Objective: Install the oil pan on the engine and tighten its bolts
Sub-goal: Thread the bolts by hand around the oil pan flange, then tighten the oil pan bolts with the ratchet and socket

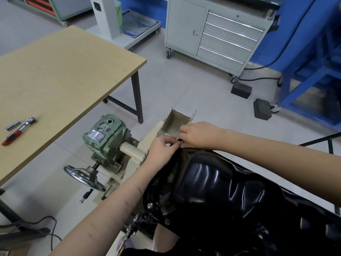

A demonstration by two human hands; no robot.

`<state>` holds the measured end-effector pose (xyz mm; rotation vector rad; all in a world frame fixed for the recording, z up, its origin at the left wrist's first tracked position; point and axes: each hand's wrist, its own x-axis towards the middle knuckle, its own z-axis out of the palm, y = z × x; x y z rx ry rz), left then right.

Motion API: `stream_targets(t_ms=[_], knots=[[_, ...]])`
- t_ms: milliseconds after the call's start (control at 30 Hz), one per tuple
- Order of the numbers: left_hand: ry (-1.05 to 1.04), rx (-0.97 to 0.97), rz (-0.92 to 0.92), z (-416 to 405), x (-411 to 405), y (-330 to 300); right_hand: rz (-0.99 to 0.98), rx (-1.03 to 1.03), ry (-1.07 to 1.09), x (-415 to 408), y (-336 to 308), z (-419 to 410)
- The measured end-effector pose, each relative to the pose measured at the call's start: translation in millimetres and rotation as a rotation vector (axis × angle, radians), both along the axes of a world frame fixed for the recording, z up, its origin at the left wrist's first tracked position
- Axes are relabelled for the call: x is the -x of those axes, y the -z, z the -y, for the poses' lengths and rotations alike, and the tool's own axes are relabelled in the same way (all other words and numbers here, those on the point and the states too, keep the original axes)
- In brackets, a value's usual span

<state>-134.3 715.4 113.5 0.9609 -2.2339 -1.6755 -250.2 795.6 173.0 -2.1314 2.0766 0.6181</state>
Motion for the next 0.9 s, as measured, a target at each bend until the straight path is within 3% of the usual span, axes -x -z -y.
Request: stream_targets(t_ms=[167,467,667,900], knots=[[-0.008,0.023,-0.048,-2.7,-1.4,-2.0,0.066,-0.046,0.015,3.5,-7.1,0.1],[0.026,0.072,-0.050,0.7,-4.4,-2.8,-0.025,-0.021,-0.002,0.5,-2.8,5.3],[0.007,0.015,-0.111,9.8,-15.1,-3.4,-0.096,-0.152,-0.007,-5.6,-3.7,19.0],[-0.017,-0.085,-0.224,73.8,-61.1,-18.6,-0.077,-0.096,0.101,-55.8,-43.1,106.2]])
